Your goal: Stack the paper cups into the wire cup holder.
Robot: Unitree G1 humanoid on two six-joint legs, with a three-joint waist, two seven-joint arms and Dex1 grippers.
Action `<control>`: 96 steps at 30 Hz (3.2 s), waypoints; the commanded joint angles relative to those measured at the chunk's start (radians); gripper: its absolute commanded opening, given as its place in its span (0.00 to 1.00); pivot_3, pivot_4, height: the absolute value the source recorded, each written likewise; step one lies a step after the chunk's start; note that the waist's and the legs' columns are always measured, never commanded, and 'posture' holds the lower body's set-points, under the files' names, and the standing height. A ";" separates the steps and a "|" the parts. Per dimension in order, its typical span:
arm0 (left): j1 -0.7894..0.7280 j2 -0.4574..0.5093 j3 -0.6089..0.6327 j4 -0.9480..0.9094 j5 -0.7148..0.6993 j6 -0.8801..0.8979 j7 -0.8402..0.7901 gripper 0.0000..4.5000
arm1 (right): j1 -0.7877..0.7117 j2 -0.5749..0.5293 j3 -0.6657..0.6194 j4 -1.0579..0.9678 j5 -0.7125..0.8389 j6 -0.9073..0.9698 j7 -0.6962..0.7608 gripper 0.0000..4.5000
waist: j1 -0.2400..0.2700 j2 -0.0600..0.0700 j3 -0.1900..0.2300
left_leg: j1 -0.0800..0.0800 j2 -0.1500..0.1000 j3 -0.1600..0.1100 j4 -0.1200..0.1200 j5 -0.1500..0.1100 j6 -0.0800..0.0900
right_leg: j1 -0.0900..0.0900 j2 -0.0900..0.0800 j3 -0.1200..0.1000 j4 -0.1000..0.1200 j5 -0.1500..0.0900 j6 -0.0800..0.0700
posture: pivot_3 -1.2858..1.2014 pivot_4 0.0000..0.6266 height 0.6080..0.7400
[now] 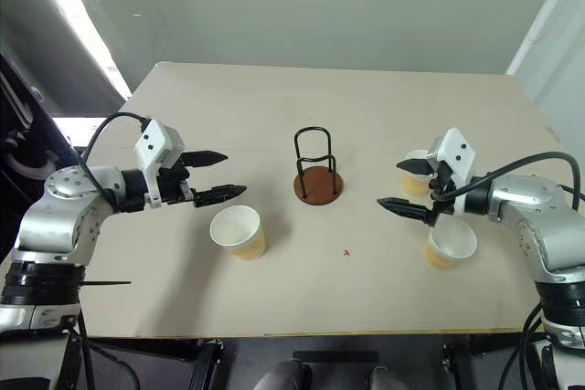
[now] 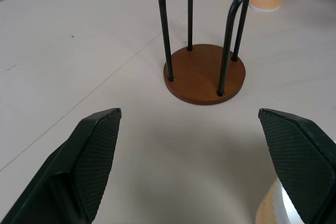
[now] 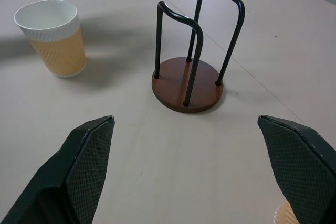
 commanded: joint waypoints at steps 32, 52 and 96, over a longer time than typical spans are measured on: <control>-0.218 -0.232 -0.149 0.230 0.119 -0.137 -0.043 1.00 | 0.049 -0.042 -0.139 -0.125 0.082 0.084 -0.069 0.99 | 0.002 0.000 0.000 | -0.001 0.000 0.000 0.000 0.000 0.001 | 0.000 0.000 0.000 -0.002 0.000 0.001 | 0.52 0.24 1.00; -0.319 -0.367 -0.161 0.437 0.176 -0.262 -0.056 0.96 | 0.098 -0.089 -0.189 -0.181 0.110 0.112 -0.108 1.00 | 0.006 0.000 0.000 | -0.001 0.000 0.000 0.001 0.001 0.002 | 0.001 0.000 0.000 -0.003 0.001 0.002 | 0.52 0.24 1.00; -0.121 -0.328 -0.280 -0.139 0.021 0.053 -0.251 0.01 | 0.310 -0.279 -0.481 -0.306 0.246 0.226 -0.084 1.00 | 0.010 0.000 0.000 | -0.001 -0.001 0.001 0.003 0.001 0.004 | 0.004 -0.001 0.000 -0.003 0.002 0.006 | 0.52 0.24 1.00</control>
